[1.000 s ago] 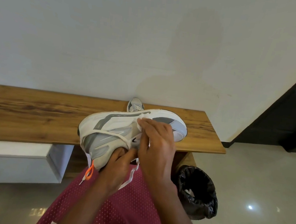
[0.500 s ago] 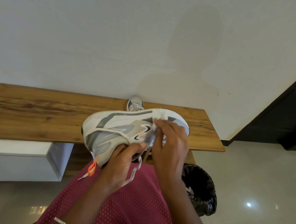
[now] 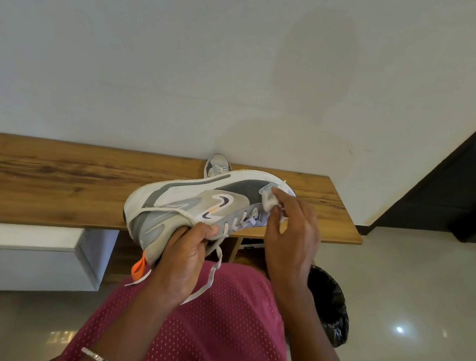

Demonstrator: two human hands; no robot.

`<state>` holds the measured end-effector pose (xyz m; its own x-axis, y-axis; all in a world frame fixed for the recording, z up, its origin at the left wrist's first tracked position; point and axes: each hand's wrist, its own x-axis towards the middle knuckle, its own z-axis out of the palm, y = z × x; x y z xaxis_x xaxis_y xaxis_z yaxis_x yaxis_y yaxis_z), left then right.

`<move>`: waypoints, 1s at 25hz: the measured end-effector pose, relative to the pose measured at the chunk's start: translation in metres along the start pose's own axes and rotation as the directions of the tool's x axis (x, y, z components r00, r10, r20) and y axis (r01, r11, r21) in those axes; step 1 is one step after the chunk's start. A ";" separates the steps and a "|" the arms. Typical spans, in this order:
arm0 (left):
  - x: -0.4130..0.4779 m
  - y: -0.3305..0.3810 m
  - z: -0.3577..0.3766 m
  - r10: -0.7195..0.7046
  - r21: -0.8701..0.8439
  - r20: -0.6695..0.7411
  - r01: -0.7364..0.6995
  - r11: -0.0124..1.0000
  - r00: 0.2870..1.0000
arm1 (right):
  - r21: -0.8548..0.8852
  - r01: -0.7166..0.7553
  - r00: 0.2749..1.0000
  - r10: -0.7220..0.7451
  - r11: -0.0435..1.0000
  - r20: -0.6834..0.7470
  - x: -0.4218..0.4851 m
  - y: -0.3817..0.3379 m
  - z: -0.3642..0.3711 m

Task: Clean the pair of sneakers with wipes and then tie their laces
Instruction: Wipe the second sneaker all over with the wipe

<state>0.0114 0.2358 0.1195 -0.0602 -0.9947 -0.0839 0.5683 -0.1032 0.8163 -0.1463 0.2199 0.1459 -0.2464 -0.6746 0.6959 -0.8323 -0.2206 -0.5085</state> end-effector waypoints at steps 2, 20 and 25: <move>-0.001 -0.001 0.002 -0.015 0.047 0.013 0.014 0.999 1.000 | 0.023 0.075 0.996 -0.076 0.997 0.046 -0.017 -0.020 0.009; -0.011 0.010 0.014 -0.012 -0.070 -0.016 0.011 0.997 1.000 | 0.167 0.215 0.968 -0.233 0.962 0.098 -0.045 -0.037 0.016; -0.012 0.017 0.018 -0.068 -0.119 -0.022 0.065 0.991 0.997 | 0.021 0.258 0.958 -0.258 0.966 0.124 -0.016 -0.015 0.010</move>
<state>0.0075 0.2463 0.1448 -0.0809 -0.9851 -0.1515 0.6564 -0.1670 0.7357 -0.1244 0.2270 0.1369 0.0407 -0.6767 0.7351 -0.8572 -0.4017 -0.3224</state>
